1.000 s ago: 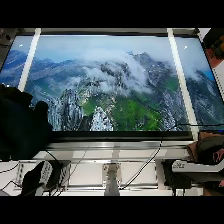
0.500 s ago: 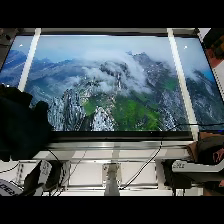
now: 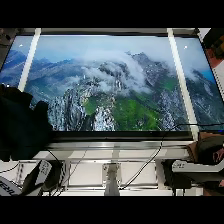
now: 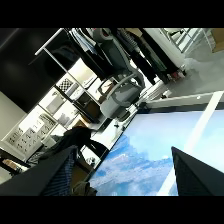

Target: Fold the clothes and pants, and hang the long-sleeved shirts on hangers.

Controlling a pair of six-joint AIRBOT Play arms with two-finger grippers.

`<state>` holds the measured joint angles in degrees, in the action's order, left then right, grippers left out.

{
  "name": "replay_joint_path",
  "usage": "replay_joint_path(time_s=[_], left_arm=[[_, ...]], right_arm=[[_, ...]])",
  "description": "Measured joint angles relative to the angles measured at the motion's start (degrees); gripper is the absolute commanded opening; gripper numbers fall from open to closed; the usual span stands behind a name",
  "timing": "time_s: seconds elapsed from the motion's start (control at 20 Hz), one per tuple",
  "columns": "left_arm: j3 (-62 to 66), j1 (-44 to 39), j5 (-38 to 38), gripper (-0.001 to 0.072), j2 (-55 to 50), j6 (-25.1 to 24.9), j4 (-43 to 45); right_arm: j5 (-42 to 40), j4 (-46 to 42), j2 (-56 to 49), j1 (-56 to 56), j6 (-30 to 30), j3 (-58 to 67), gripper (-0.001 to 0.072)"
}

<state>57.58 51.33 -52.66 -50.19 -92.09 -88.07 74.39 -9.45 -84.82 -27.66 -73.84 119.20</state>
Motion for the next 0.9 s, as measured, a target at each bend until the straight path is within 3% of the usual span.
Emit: replay_joint_path(time_s=[0.2,0.35,0.55,0.9], left_arm=[[0.07,-1.38,1.84,0.0694,-0.81,-4.2,5.16],[0.07,-5.03,1.29,0.0615,-2.21,-12.13,6.95],[0.07,-10.21,-0.85,0.062,-3.63,-21.73,10.8],[0.07,-12.55,-2.71,0.0621,-4.59,-26.25,19.8]], right_arm=[[-0.37,-2.64,0.0,1.97,-0.02,0.0,0.0663],[-0.76,-3.98,0.0,3.43,-0.02,0.0,0.0673],[-1.22,-5.22,0.0,4.26,-0.02,0.0,0.0685],[-1.42,-5.81,0.0,4.52,-0.09,0.0,0.0685]])
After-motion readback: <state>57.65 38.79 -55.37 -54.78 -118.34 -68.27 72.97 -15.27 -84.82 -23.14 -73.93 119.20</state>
